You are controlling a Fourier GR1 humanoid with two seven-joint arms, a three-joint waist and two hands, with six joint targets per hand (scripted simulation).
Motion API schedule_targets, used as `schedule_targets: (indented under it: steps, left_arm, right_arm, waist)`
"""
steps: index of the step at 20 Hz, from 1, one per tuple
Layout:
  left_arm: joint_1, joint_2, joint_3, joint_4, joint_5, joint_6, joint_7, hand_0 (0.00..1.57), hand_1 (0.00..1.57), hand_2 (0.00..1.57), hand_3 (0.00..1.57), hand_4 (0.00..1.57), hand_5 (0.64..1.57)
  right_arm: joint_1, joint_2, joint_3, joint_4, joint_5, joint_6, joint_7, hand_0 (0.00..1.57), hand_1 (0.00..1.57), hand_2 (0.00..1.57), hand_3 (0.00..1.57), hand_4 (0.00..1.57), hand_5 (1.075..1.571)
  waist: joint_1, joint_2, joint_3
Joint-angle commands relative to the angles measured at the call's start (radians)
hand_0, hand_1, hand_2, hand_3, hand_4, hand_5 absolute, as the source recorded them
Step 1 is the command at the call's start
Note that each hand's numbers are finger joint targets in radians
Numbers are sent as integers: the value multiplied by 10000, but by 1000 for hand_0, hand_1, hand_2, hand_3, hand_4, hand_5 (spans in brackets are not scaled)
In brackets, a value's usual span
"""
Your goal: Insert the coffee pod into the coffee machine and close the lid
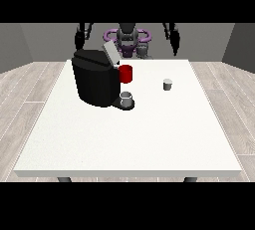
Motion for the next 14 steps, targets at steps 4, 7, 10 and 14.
schedule_targets:
  steps: [4, 7, 10, 14]
  left_arm:
    - [-861, 467, 121, 107, 957, -1556, 63, 0, 0, 0, 0, 587, 1571]
    - [-455, 910, 92, 853, 510, -1931, -959, 0, 0, 0, 0, 587, 1571]
    - [-1487, 1786, 583, 1250, 47, -1832, -376, 0, 0, 0, 0, 450, 1571]
    - [-2028, 1932, 520, 2698, -925, -1410, -484, 0, 0, 0, 0, 0, 1571]
  right_arm:
    - [-391, 172, -273, 647, -239, 144, -677, 0, 0, 0, 0, 328, 1571]
    - [-113, 709, -532, 181, -786, 4, -1789, 0, 0, 0, 0, 328, 1571]
    - [-544, 623, -619, 403, -1076, 356, -1838, 0, 0, 0, 0, 324, 1571]
    - [-692, 730, 133, -515, -737, 397, -1133, 0, 0, 0, 0, 358, 1571]
  waist:
    - [154, -15, 76]
    - [-420, 106, 79]
    - [-544, 558, 80]
    - [-1284, 700, 69]
